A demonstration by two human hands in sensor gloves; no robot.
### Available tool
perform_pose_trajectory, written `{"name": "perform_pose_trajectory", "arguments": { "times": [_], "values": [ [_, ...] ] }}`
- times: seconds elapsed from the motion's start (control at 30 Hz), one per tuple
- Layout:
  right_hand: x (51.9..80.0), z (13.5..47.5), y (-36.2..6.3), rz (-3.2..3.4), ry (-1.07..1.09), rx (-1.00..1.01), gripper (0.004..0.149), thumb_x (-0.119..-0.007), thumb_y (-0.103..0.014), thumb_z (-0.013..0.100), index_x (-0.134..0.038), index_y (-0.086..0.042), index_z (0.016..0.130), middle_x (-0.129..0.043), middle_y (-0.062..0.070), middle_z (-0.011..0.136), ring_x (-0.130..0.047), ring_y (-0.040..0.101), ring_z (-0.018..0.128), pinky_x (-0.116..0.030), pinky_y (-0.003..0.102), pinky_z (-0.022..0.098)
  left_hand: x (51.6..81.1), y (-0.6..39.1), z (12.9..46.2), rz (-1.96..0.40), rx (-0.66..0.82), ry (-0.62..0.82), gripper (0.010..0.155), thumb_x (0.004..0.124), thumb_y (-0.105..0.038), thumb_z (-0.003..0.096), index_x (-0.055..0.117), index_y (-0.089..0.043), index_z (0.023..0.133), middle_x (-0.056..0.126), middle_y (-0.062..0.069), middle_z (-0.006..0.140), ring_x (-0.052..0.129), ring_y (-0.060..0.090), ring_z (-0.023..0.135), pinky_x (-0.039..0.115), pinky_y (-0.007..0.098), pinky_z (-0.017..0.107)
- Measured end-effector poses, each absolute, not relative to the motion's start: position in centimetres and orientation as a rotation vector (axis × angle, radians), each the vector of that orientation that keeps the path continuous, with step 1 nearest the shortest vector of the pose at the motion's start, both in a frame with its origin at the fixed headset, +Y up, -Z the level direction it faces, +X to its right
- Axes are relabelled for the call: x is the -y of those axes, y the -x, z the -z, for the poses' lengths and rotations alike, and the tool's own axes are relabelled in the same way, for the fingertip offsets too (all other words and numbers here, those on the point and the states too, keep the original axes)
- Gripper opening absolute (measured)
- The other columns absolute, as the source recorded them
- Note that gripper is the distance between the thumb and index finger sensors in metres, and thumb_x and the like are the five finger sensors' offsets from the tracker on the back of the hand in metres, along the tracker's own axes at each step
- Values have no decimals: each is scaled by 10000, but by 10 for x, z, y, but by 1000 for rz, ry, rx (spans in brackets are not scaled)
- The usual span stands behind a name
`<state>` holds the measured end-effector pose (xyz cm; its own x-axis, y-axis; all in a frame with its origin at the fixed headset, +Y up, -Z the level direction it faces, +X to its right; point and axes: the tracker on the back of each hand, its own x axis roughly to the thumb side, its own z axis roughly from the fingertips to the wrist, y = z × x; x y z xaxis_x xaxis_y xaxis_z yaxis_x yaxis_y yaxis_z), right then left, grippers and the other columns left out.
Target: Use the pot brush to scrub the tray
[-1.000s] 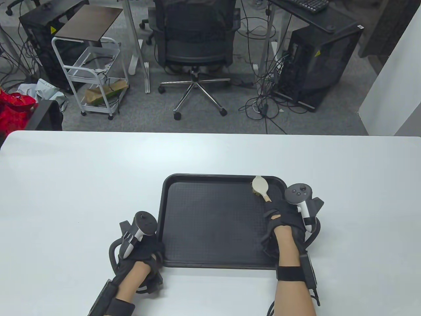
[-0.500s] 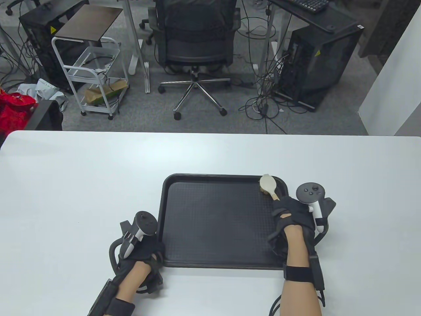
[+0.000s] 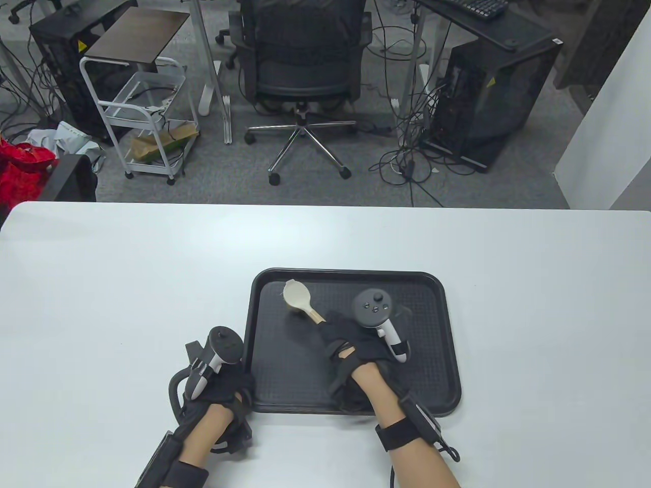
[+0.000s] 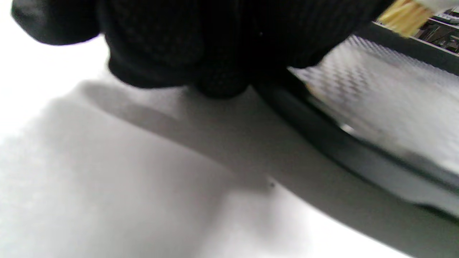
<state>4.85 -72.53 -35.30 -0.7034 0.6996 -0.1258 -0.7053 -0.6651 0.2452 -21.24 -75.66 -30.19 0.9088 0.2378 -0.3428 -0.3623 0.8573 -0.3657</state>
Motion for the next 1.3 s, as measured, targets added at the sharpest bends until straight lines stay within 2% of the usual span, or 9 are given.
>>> {"name": "perform_pose_trajectory", "arguments": {
  "times": [0.2, 0.57, 0.8, 1.3],
  "values": [
    [736, 345, -22, -2379, -33, -247, 545, -798, -364, 486, -721, -44, 920, -964, 114, 536, -955, 124, 46, -847, 363, 66, 757, 212, 302, -312, -291, 435, 597, 859, -447, 402, 721, -74, 847, 943, 23, 632, 1019, 178, 356, 853, 470, 391],
    [743, 347, -4, -2448, -74, -285, 540, -794, -369, 487, -727, -56, 922, -964, 116, 529, -955, 133, 43, -846, 370, 67, 757, 211, 302, -311, -290, 434, 596, 858, -448, 403, 721, -75, 847, 943, 23, 632, 1019, 178, 357, 853, 469, 392],
    [732, 350, -28, -2516, 11, -317, 536, -798, -374, 490, -737, -62, 922, -970, 114, 519, -956, 135, 40, -844, 376, 66, 757, 211, 302, -311, -290, 434, 596, 857, -448, 403, 721, -75, 847, 942, 23, 632, 1019, 179, 357, 853, 469, 391],
    [714, 363, -105, -2537, 151, -595, 548, -780, -390, 504, -711, -68, 943, -964, 111, 535, -976, 163, 71, -844, 397, 97, 757, 211, 302, -309, -292, 439, 596, 850, -453, 405, 715, -81, 851, 935, 17, 636, 1014, 179, 368, 848, 469, 399]
  ]
}}
